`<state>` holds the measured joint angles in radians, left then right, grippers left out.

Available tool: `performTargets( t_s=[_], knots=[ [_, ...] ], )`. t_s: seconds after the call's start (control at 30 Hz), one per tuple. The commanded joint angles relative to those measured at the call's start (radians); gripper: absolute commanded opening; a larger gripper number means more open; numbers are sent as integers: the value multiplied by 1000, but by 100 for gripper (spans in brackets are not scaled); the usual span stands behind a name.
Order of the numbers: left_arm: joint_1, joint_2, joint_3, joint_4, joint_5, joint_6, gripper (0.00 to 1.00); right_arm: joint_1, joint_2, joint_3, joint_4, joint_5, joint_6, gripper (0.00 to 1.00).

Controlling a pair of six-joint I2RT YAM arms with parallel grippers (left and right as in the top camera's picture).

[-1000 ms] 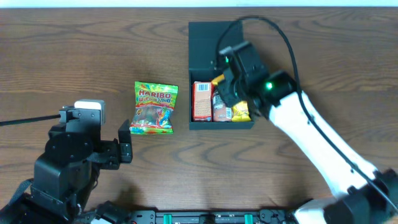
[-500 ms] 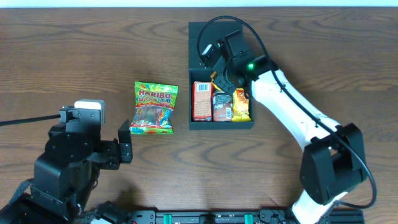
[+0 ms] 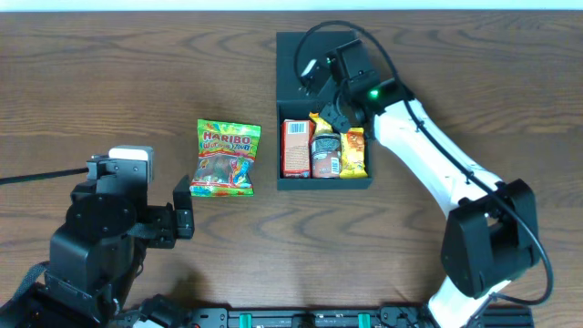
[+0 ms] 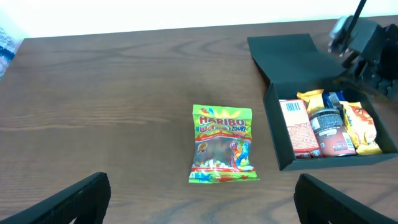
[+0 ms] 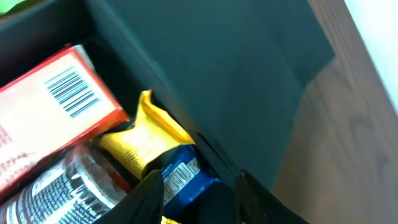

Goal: Pack container
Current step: 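Move the right gripper to the Haribo bag and grasp it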

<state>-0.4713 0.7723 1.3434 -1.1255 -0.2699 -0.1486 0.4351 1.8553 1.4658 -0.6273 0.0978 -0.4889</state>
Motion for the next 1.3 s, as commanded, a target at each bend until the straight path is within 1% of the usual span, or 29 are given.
performTargets(
  t_s=[0.0,0.1,0.13,0.23,0.33,0.43,0.5,0.53,0.57,0.6,0.67,0.77,0.87,0.9,1.13,1.2,1.27],
  knots=[
    [6,0,13,-1,-18,18,95,29,-1,23,-11,-14,152,41],
    [6,0,13,-1,-18,18,95,116,-17,23,-60,-45,156,49],
    [6,0,13,-1,-18,18,95,151,-17,23,-76,-47,178,54],
    [6,0,13,-1,-18,18,95,217,-17,23,-91,-47,267,64],
    [6,0,13,-2,-18,18,95,298,-17,23,-61,-62,455,66],
    [6,0,13,-1,-18,18,95,341,-17,23,-36,-65,721,67],
    [6,0,13,-1,-18,18,96,357,-9,23,-20,-71,921,76],
    [6,0,13,-1,-18,18,95,362,-2,23,-8,-73,978,80],
    [6,0,13,-1,-18,18,95,365,6,23,4,-72,1005,88],
    [6,0,13,-1,-18,18,95,369,13,23,14,-73,1009,99],
    [6,0,13,-1,-18,18,95,372,13,23,19,-73,1008,99],
    [6,0,13,-1,-18,18,95,388,13,23,25,-136,1007,99],
    [6,0,13,-1,-18,18,95,401,13,23,28,-137,1017,99],
    [6,0,13,-1,-18,18,95,404,13,23,26,-136,1052,99],
    [6,0,13,-1,-18,18,95,419,14,23,2,-163,1451,99],
    [6,0,13,-1,-18,18,95,409,25,25,6,-184,1536,99],
    [6,0,13,-1,-18,18,95,408,49,39,23,-212,1558,99]
  ],
)
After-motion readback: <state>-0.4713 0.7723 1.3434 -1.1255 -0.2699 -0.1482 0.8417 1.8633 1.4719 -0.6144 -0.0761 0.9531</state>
